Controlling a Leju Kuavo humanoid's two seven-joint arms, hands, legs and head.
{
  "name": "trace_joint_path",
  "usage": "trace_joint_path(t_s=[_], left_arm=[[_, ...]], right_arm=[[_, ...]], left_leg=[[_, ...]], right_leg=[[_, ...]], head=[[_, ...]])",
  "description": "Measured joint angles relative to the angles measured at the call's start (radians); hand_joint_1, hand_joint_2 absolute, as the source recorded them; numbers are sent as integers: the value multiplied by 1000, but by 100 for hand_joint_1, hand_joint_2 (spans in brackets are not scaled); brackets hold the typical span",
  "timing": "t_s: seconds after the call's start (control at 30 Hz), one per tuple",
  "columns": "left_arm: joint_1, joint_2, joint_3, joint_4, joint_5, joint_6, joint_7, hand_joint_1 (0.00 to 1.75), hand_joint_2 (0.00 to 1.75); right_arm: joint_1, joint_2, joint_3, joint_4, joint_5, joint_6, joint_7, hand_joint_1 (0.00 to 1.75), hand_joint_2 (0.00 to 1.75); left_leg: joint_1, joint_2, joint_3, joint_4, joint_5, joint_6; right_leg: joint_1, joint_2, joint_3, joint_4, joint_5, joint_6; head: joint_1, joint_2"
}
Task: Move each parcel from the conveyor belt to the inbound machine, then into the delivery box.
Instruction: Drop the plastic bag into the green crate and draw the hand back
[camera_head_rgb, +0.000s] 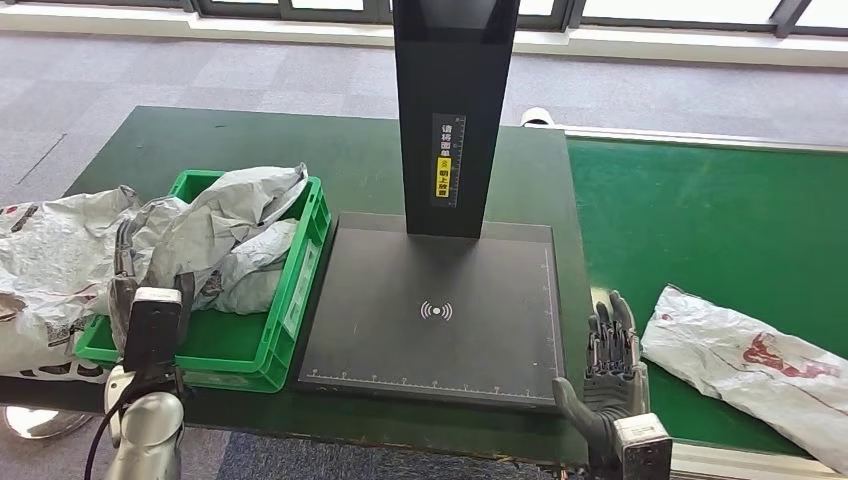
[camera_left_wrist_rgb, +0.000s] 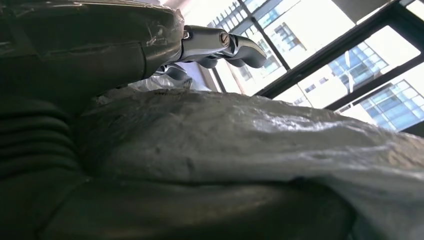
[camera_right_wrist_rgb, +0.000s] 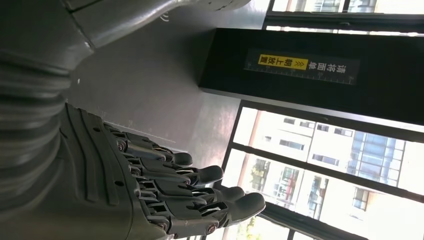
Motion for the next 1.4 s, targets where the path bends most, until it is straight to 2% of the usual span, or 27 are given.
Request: trace_joint_path(t_s=[0.1,0.3,0.43,0.57,0.67,0.77,0.87,0.97,1.07,1.2,1.27,1.4], left_arm=[[20,-9,-24,-24,-6,6,11,0,0],[84,-33,-81,-80,-178,136,150,0,0],[100,-40,-103,-86,-212,149,172,0,0],[86,-43,-115,-63,-239,153,222,0,0],[26,-35,-114,27,-223,162,254,0,0],[-42,-23,-101,135,-121,178,183,0,0],[-48,-23,-94,139,6,200,24,0,0],[27,-34,-108,24,173,156,-131,0,0],[134,-46,-144,-125,289,85,-242,0,0],[218,-58,-183,-252,326,49,-282,0,0],[242,-60,-200,-307,334,37,-288,0,0],[291,-61,-267,-427,335,95,-292,0,0]], right_arm=[[5,0,-1,-7,-2,-4,0,0,175],[-4,-1,-7,-6,-14,-14,0,0,175],[-7,-1,-8,-5,-15,-18,0,0,175],[-11,-2,-9,-3,-16,-19,0,0,175],[-24,-2,-8,6,-23,-21,0,0,175],[-34,-3,-8,15,-32,-36,0,0,175],[-33,-7,-9,19,-34,-67,0,0,175],[-33,-10,-31,34,12,-106,2,0,175],[-35,-7,-104,68,105,-124,7,0,175],[-38,2,-200,99,159,-119,12,0,175],[-43,7,-244,114,195,-154,30,0,175],[-68,11,-374,169,212,-209,31,0,175]], left_leg=[[0,0,0,0,0,0],[0,-1,-1,0,-1,0],[0,0,-1,0,-1,0],[0,-1,0,0,-1,0],[0,-1,0,0,0,0],[0,-1,0,0,1,-1],[0,0,0,0,1,-1],[0,1,-1,0,-1,0],[0,1,-1,0,-3,1],[-1,-2,-2,0,-4,2],[-1,-1,-1,0,-4,2],[-1,-2,0,0,-3,2]], right_leg=[[0,0,0,0,0,0],[0,0,-1,0,0,0],[0,0,-1,0,0,0],[0,0,0,0,0,0],[0,-1,0,0,0,0],[0,-1,0,0,1,-1],[0,0,0,1,1,-1],[0,1,-1,0,0,-1],[-1,1,-1,-1,-2,1],[-1,-1,0,-2,-3,2],[-1,-1,0,-2,-3,2],[-1,-1,1,-2,-2,2]], head=[[0,0],[0,0],[0,0],[0,0],[0,0],[0,0],[0,0],[0,0],[0,0],[0,0],[0,0],[0,0]])
